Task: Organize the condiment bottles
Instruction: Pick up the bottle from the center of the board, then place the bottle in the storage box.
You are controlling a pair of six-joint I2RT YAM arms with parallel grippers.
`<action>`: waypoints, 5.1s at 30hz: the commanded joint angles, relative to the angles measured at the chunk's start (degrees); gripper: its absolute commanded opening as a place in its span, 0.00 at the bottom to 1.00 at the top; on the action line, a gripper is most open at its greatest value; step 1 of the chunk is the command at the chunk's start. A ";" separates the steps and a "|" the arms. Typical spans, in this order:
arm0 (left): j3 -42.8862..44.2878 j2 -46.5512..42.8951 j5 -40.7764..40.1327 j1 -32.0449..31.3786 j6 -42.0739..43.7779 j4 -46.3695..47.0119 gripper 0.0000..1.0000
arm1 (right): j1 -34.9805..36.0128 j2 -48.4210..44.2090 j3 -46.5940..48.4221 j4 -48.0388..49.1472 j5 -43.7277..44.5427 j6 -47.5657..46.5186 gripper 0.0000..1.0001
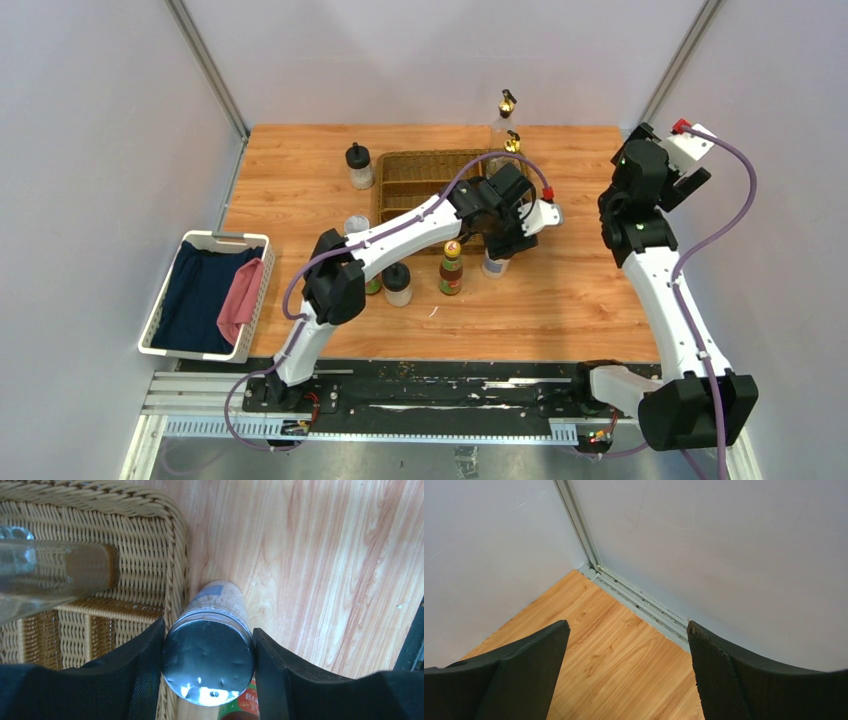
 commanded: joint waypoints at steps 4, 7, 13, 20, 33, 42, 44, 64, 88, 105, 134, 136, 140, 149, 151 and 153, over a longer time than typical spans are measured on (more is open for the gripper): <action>-1.82 -8.13 -4.55 -1.09 -0.99 -0.21 0.00 | 0.31 -2.69 -0.58 -0.11 0.45 0.68 0.91; -1.39 -9.77 -5.28 -1.39 -1.59 -0.12 0.00 | 0.75 -3.35 -0.67 -0.05 0.42 0.66 0.91; 1.08 -11.16 -8.28 -2.02 -2.06 -0.12 0.00 | 1.25 -4.19 -0.51 -0.11 0.59 0.29 0.91; 2.99 -13.37 -14.88 -2.62 -3.23 -0.01 0.00 | 1.31 -4.06 -0.39 0.02 0.17 0.55 0.91; 5.46 -14.17 -30.74 -1.35 -8.55 6.05 0.00 | 1.81 -2.65 0.75 0.50 0.01 0.19 0.90; 7.00 -14.69 -35.94 3.42 -17.62 10.23 0.00 | 2.06 -1.80 0.74 1.18 -0.05 -0.20 0.90; 7.71 -14.34 -36.80 4.48 -19.36 10.21 0.00 | 2.10 -1.43 0.74 1.28 -0.03 -0.14 0.90; 25.79 -0.03 -27.41 15.62 -31.68 5.91 0.00 | 2.86 3.30 1.09 3.85 1.06 -1.19 0.90; 22.27 7.97 -24.16 19.07 -30.40 16.19 0.00 | 4.98 6.01 -1.69 10.38 3.71 -4.85 0.90; 22.40 11.72 -29.15 20.63 -28.41 17.56 0.00 | 6.93 10.07 -1.83 14.87 4.99 -7.29 0.90; 23.28 15.47 -28.63 21.18 -27.90 16.64 0.00 | 8.70 13.50 -2.50 17.29 6.43 -8.57 0.91; 23.28 15.67 -28.63 21.20 -27.95 16.58 0.00 | 8.79 13.81 -2.58 17.44 6.45 -8.50 0.91; 23.51 16.33 -28.39 21.47 -27.95 16.70 0.00 | 8.73 14.52 -2.77 17.68 6.51 -8.34 0.91; 24.31 17.59 -28.10 21.93 -28.03 16.74 0.00 | 8.85 15.84 -2.94 18.23 6.49 -8.27 0.91; 24.30 17.69 -27.98 22.04 -28.12 16.77 0.04 | 8.87 16.06 -2.91 18.25 6.43 -8.24 0.91; 24.27 17.79 -27.72 22.02 -28.20 16.82 0.11 | 8.89 16.16 -3.02 18.25 6.45 -8.17 0.91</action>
